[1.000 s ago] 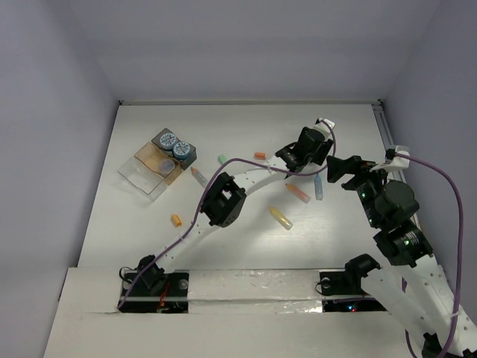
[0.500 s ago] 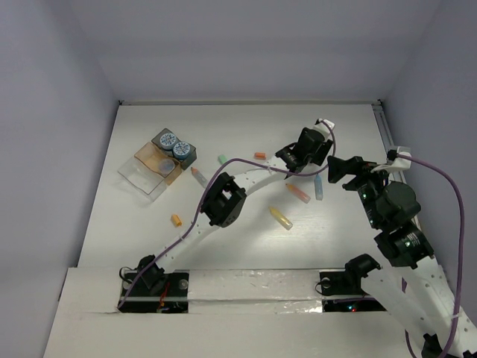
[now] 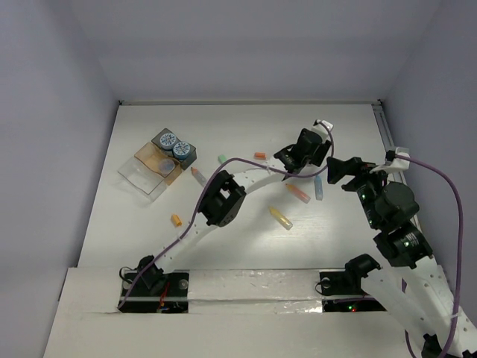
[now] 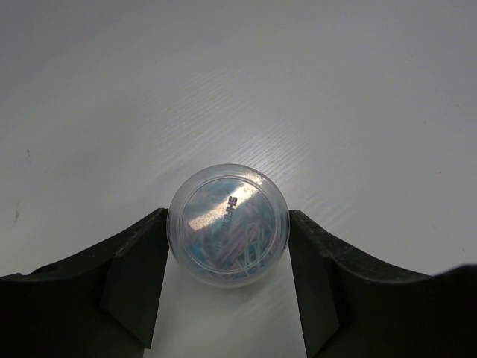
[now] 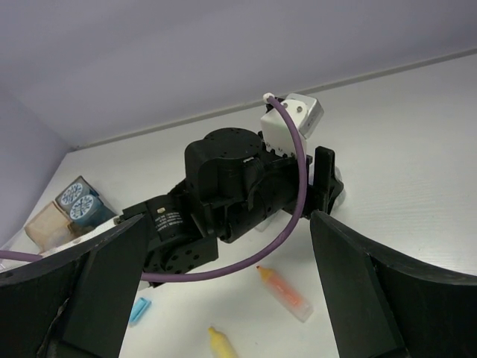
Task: Sort the stationery into containers
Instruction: Pick up the stationery from the center of the board, then place the stationery in the storage box.
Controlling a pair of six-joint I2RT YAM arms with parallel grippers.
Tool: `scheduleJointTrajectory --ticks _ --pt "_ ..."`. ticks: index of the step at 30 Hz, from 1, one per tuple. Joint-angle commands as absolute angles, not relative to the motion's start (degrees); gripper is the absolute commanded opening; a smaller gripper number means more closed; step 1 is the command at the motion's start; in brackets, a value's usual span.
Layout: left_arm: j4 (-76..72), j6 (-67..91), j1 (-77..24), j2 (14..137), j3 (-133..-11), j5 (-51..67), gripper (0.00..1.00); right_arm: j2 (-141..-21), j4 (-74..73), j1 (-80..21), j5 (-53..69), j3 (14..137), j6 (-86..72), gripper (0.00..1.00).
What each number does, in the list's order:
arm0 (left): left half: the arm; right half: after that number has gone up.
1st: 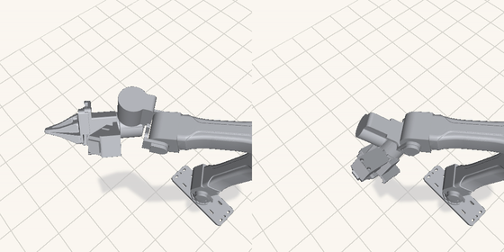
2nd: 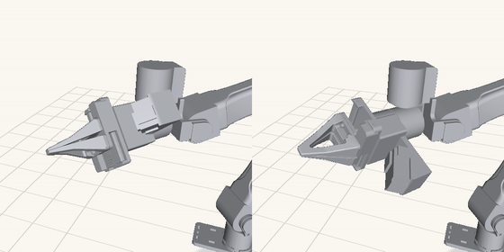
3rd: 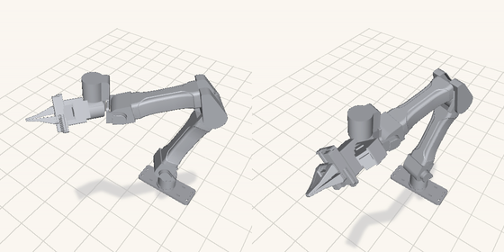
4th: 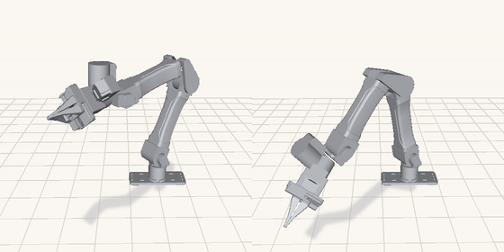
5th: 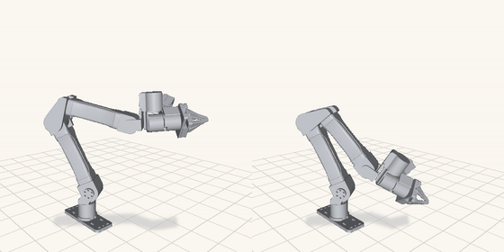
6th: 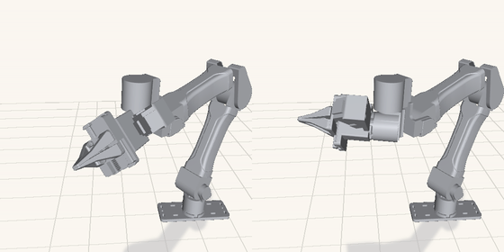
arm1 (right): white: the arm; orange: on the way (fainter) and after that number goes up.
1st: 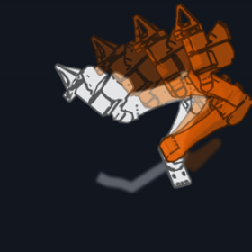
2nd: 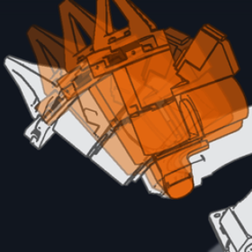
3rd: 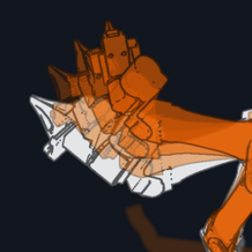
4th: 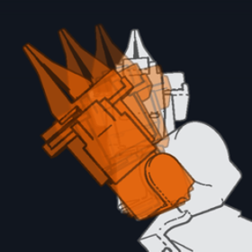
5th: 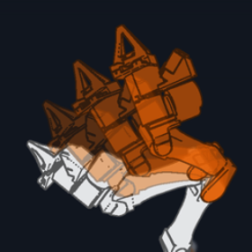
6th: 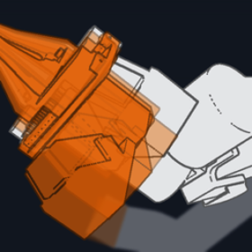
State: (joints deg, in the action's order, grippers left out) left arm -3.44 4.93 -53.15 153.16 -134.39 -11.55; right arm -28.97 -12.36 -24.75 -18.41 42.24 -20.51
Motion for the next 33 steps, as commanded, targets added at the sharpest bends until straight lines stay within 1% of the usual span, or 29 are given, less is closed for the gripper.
scheduleJointTrajectory --ticks 1,3,6,7,9,11,12,13,14,15,16,17,19,20,23,25,28,33 --pt "-6.15 4.04 -52.74 142.66 -132.29 -11.42 0.3 -29.18 -9.41 -24.43 -18.81 42.1 -19.6 0.93" --pt "-8.08 3.78 -52.04 137.57 -130.18 -11.86 0.3 -29.18 -9.06 -24.43 -18.55 41.58 -19.6 0.93" --pt "-10.72 3.78 -50.37 129.66 -123.77 -12.74 0.29 -29.09 -8.88 -24.43 -18.63 41.22 -19.69 0.93" --pt "-11.16 3.95 -49.84 125.72 -120.01 -13.61 0.29 -29.0 -8.79 -24.43 -18.55 41.05 -19.69 0.93" --pt "-11.86 3.96 -47.83 121.57 -115.86 -14.85 0.29 -29.09 -8.7 -24.43 -18.28 40.87 -19.78 0.93" --pt "-12.22 5.0 -45.97 114.64 -108.48 -17.4 0.29 -29.53 -8.35 -24.43 -18.02 40.43 -19.78 0.93" --pt "-12.39 5.97 -43.53 112.17 -105.32 -17.75 0.29 -29.79 -8.44 -24.43 -18.1 40.43 -19.78 0.93" --pt "-12.74 7.11 -42.11 109.28 -98.59 -18.1 0.29 -30.23 -8.44 -24.43 -18.11 40.52 -19.78 0.93" --pt "-13.53 9.56 -40.62 103.59 -95.05 -19.32 0.29 -31.54 -8.87 -24.43 -18.19 40.78 -19.69 0.93" --pt "-13.8 10.8 -39.04 100.84 -91.44 -20.29 0.3 -32.07 -9.05 -24.43 -18.02 40.96 -19.69 0.93" --pt "-13.8 12.2 -35.37 97.94 -84.62 -20.74 0.3 -32.6 -8.97 -24.43 -17.76 40.96 -19.69 0.94" --pt "-13.54 13.43 -33.42 92.78 -81.59 -21.09 0.3 -32.96 -8.7 -24.43 -17.32 40.78 -19.6 0.94" --pt "-12.4 17.12 -29.2 88.09 -76.31 -21.27 0.3 -33.92 -8.35 -24.43 -16.88 40.52 -19.77 0.94" --pt "-10.91 18.36 -25.09 83.89 -71.76 -20.57 0.3 -34.1 -8.0 -24.43 -16.53 40.34 -19.69 0.94" --pt "-8.36 21.0 -18.14 76.5 -64.63 -20.92 0.3 -35.5 -6.94 -24.43 -16.26 39.73 -19.6 0.94" --pt "-7.13 21.53 -14.69 72.71 -60.84 -20.66 0.3 -36.64 -6.94 -24.43 -16.26 39.73 -19.6 0.94" --pt "-5.36 21.62 -8.9 70.15 -57.41 -21.18 0.3 -37.35 -6.94 -24.43 -15.47 39.55 -19.6 0.94" --pt "-5.1 21.27 -5.19 70.84 -54.41 -21.71 0.31 -38.32 -7.29 -24.43 -15.47 39.73 -19.6 0.94"
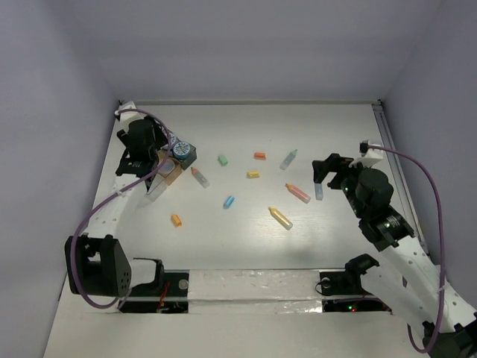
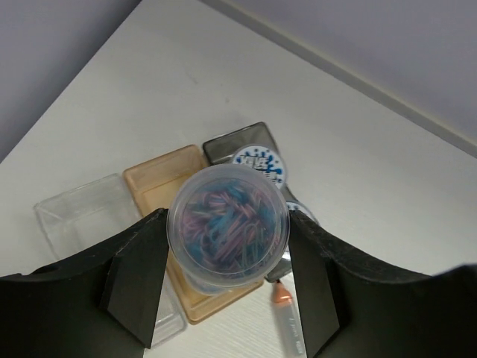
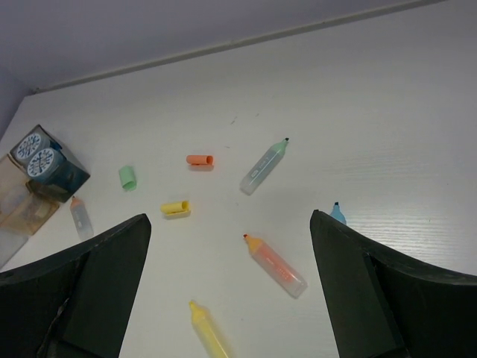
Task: Sort the stationery into containers
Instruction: Place the stationery in the storage box.
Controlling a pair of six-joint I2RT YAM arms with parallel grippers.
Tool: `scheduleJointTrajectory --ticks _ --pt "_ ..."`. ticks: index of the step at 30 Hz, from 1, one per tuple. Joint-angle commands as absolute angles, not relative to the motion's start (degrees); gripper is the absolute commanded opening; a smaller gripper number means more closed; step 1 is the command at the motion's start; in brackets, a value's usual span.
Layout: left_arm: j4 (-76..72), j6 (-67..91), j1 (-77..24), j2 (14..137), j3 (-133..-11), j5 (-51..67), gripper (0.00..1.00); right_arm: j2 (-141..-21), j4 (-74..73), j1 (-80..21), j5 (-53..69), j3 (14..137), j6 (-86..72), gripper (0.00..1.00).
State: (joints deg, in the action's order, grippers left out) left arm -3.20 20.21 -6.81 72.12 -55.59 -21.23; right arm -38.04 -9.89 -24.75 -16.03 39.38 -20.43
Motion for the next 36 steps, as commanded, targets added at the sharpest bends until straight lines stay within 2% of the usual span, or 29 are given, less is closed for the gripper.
scheduleJointTrajectory --ticks 1,12,26,36 --pt "-5.1 21.18 -3.88 71.27 -53.97 -21.88 0.31 -38.41 -7.29 -24.43 -15.47 39.73 -19.6 0.94" --pt "-11.07 19.95 -1.05 78.66 -52.65 -18.81 0.32 -38.23 -7.56 -24.43 -14.94 39.73 -19.42 0.94" --pt "-17.49 16.88 -0.53 86.92 -53.0 -22.23 0.35 -36.91 -7.65 -24.43 -14.5 39.73 -19.42 0.93" --pt "-19.07 16.0 -0.53 89.73 -53.09 -24.08 0.45 -37.09 -7.47 -24.43 -15.03 39.64 -19.51 0.93"
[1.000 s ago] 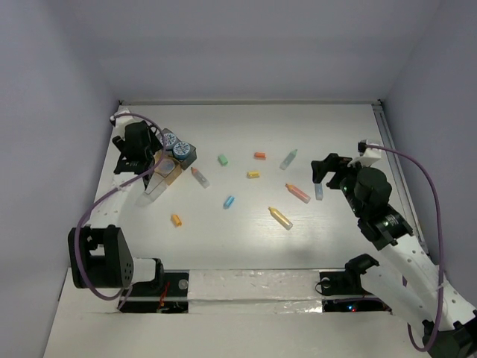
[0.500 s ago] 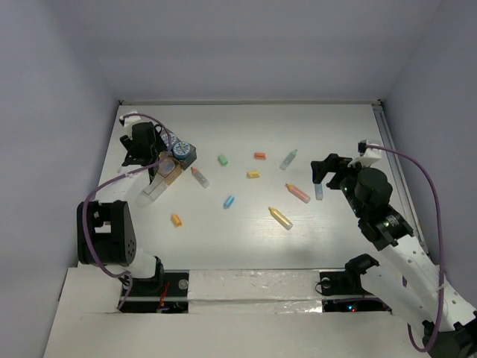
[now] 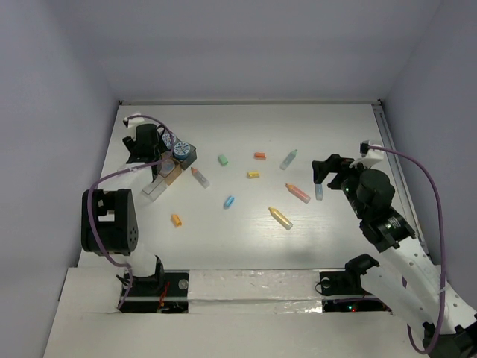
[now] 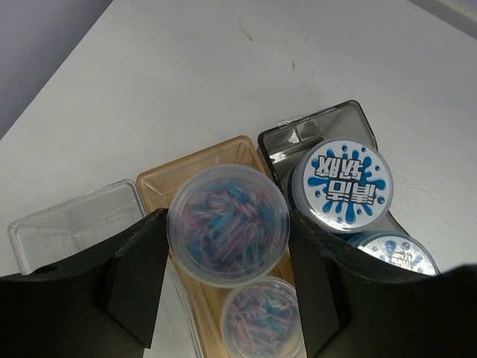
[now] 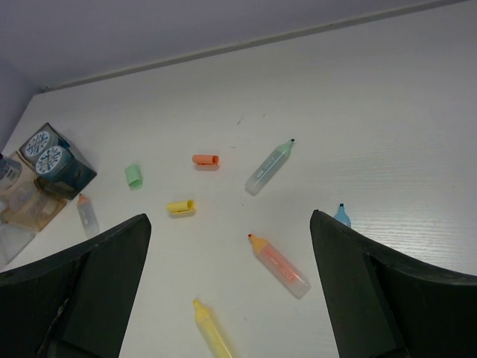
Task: Sort the stationery into containers
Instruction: Place the stationery in the storage box, then pick up the pen from the center of the board.
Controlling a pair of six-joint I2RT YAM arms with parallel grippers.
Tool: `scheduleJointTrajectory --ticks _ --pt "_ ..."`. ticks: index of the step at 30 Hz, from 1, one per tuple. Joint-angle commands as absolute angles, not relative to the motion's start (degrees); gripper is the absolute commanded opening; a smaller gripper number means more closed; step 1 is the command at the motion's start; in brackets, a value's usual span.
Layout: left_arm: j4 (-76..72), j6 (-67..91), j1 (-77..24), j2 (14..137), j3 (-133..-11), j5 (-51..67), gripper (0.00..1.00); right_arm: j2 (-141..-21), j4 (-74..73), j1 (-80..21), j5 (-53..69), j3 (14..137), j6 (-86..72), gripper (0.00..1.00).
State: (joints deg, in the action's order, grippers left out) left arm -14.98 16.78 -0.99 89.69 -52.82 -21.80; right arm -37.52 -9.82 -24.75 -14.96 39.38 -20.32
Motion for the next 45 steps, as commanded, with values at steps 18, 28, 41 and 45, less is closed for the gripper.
scheduleJointTrajectory --ticks 18,28,41,45 --pt "-18.64 16.87 -0.53 85.17 -53.79 -22.24 0.97 -37.26 -7.65 -24.43 -14.86 39.73 -19.25 0.94" --pt "-8.27 19.6 -10.62 68.31 -59.85 -5.82 0.95 -42.09 -7.47 -24.43 -9.33 40.78 -17.93 0.72" --pt "-2.81 21.35 -13.27 42.47 -43.25 22.13 0.98 -56.42 -5.01 -24.96 7.55 43.94 -17.76 0.52" --pt "-2.72 21.18 -13.27 39.21 -39.04 25.22 0.99 -62.73 -7.29 -27.06 8.17 46.57 -17.31 0.52"
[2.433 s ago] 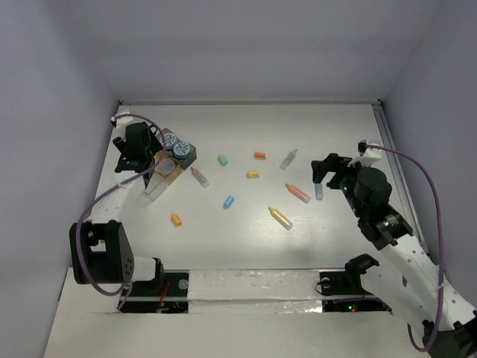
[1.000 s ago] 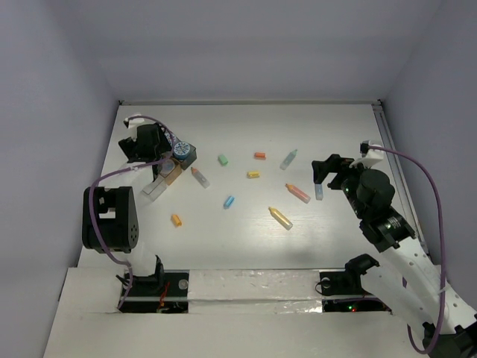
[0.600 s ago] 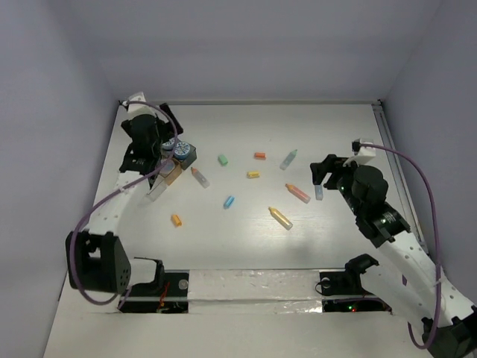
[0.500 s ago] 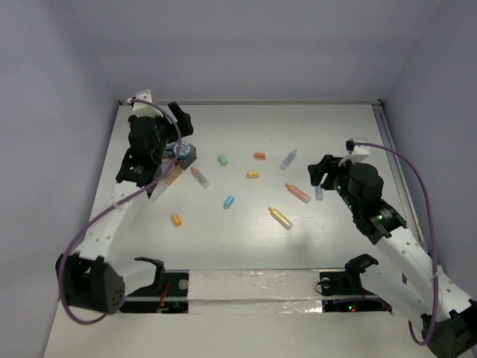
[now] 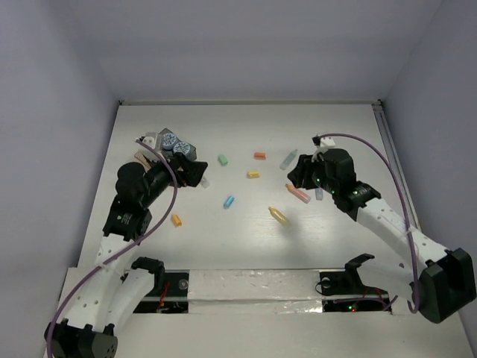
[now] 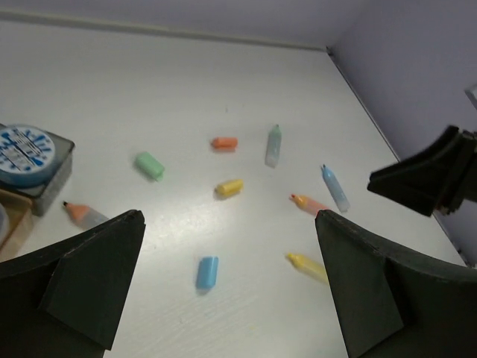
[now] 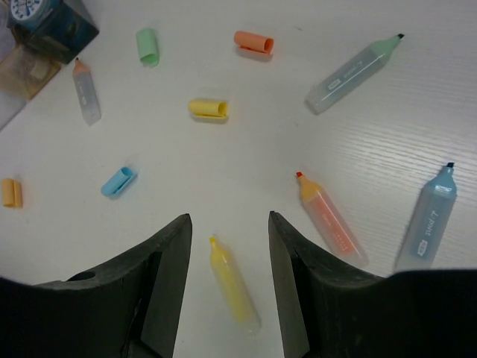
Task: Sort the stationery into containers
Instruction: Pick up the pen from the center of the board.
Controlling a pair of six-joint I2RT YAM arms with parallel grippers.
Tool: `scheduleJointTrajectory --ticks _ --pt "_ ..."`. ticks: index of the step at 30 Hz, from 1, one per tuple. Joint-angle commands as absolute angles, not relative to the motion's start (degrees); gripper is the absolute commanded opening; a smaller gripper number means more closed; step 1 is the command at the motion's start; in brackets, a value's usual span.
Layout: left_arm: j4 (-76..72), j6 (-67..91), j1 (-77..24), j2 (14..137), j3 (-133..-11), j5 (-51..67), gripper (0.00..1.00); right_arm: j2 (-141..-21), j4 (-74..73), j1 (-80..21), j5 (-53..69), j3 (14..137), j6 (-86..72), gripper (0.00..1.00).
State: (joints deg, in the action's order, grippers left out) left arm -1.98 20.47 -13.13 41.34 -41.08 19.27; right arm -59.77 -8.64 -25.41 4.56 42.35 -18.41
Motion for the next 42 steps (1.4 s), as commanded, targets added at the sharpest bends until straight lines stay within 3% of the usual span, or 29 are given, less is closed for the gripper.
scheduleJointTrajectory --ticks 1,8,12,18,23,30,42 --pt "-3.33 21.27 -13.27 38.5 -38.24 26.09 0.99 -63.62 -7.56 -27.85 7.65 46.84 -17.31 0.52" --pt "-5.01 20.04 -13.27 34.46 -37.09 31.03 0.99 -70.48 -13.53 -34.01 -4.64 49.22 -17.66 0.58" --pt "-2.03 17.67 -19.58 33.93 -39.37 24.89 0.99 -74.08 -19.31 -33.32 -11.85 50.7 -16.97 0.66" --pt "2.55 15.21 -24.26 31.12 -40.87 15.83 0.99 -79.7 -22.94 -30.67 -6.95 57.29 -14.24 0.68" --pt "2.99 15.12 -26.54 29.71 -40.96 14.42 0.99 -83.49 -19.96 -30.67 5.7 60.2 -11.78 0.69" --pt "2.99 15.12 -27.07 29.62 -40.87 13.71 0.99 -87.36 -25.92 -34.18 7.46 62.41 -9.76 0.63" --pt "2.73 15.56 -26.54 31.55 -40.61 13.18 0.99 -92.81 -29.97 -38.23 3.96 57.22 -10.99 0.65"
